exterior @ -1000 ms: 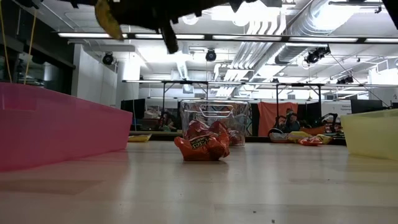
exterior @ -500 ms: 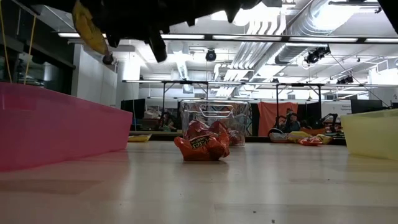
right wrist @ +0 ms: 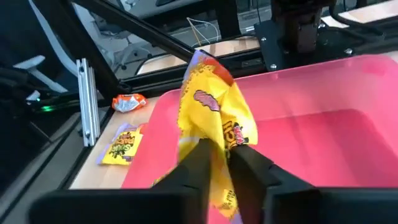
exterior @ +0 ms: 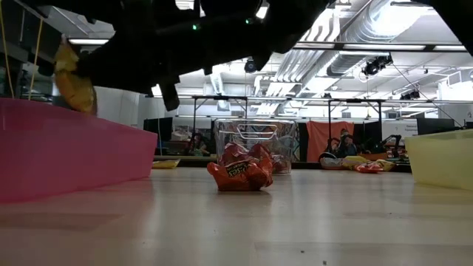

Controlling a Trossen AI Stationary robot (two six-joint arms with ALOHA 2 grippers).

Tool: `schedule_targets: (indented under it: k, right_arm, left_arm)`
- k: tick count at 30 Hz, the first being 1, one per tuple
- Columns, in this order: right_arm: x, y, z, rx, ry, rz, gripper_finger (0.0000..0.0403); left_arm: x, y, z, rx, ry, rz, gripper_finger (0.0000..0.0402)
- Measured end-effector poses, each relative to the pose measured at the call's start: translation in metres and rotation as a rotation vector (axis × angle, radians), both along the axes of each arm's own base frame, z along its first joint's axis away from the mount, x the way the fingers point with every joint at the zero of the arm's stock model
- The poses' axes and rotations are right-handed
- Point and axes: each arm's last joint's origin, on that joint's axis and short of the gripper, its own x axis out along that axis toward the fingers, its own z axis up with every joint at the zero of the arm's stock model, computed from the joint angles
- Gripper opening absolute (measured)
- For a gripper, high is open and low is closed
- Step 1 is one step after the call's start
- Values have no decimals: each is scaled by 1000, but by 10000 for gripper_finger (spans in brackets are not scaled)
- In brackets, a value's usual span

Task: Sort candy
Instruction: Put the yellow candy into the pink bin

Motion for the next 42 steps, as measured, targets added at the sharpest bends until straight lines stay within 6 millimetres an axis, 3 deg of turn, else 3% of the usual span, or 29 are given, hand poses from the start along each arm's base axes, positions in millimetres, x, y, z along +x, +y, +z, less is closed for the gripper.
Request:
schedule_targets:
  k: [10,13,18,23,28,35,38,42]
  right_arm:
    - [-4,-3,11,36,42,59,229]
    - [-10,-11,22,12,107,75,246]
    - [-33,-25,61,-152,194,121,249]
    - [-72,-44,102,-286,338,137,249]
    - [-122,-66,143,-361,496,71,249]
    - [-190,-78,191,-398,586,-112,249]
    - [-224,-77,196,-346,550,-226,249]
    - [-269,-73,180,-230,458,-405,249]
  left_arm:
    - [0,0,0,1,1,3,188]
    - [0,0,0,1,0,3,188]
    - [0,0,0,1,2,2,188]
    - [0,0,0,1,1,2,188]
    - [0,0,0,1,-1,2,188]
    - [0,0,1,0,-6,2,188]
    - [0,0,1,-1,-7,2,188]
    - [0,0,1,0,-7,2,188]
